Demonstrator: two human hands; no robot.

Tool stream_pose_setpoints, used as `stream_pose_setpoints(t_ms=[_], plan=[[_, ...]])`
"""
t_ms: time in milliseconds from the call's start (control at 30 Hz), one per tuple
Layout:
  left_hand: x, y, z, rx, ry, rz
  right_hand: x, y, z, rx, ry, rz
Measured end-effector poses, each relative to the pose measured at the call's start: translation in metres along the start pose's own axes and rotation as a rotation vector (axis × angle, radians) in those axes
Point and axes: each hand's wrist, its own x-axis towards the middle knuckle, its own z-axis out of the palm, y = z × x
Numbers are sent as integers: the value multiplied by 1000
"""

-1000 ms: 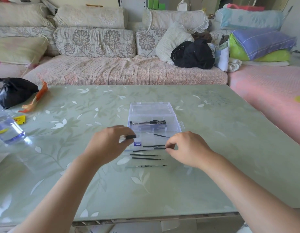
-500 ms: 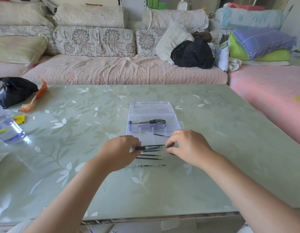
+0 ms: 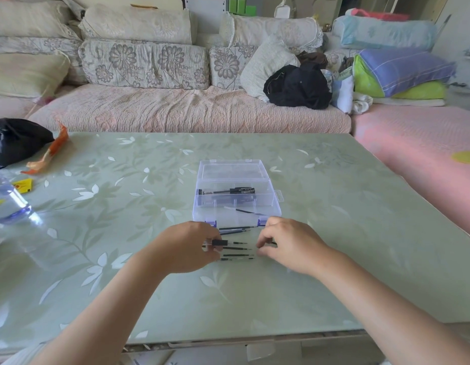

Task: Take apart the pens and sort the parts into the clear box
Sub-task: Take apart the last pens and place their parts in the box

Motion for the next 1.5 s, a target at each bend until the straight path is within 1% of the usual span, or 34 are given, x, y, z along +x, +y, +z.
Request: stream_pose_setpoints(t_ms=[167, 300, 433, 500, 667, 833, 1100, 1233, 1300, 1400, 1500], plan=[[0, -1, -2, -80, -64, 15, 3, 2, -7, 17, -20, -4], [3, -2, -3, -59, -5, 23, 13, 0, -22, 55, 91, 51], [5, -5, -5, -92, -6, 12, 35, -4, -30, 7, 156, 84], [7, -6, -7, -121, 6, -1, 48, -6, -31, -41, 131, 103], [13, -13, -15, -163, 100, -45, 81, -12, -34, -184, 12, 123], [18, -19, -16, -167, 121, -56, 106, -23, -32, -325, -135, 139], [23, -26, -17, -173, 127, -41, 119, -27, -25, -460, -158, 118], [19, -25, -20, -217, 160, -43, 113, -31, -33, -413, -184, 87], [18, -24, -21, -211, 175, -28, 108, -34, -39, -363, -158, 76], [15, -25, -22, -201, 174, -29, 95, -38, -48, -269, -39, 25], [13, -27, -21, -202, 163, -50, 79, -41, -52, -124, 84, -18]])
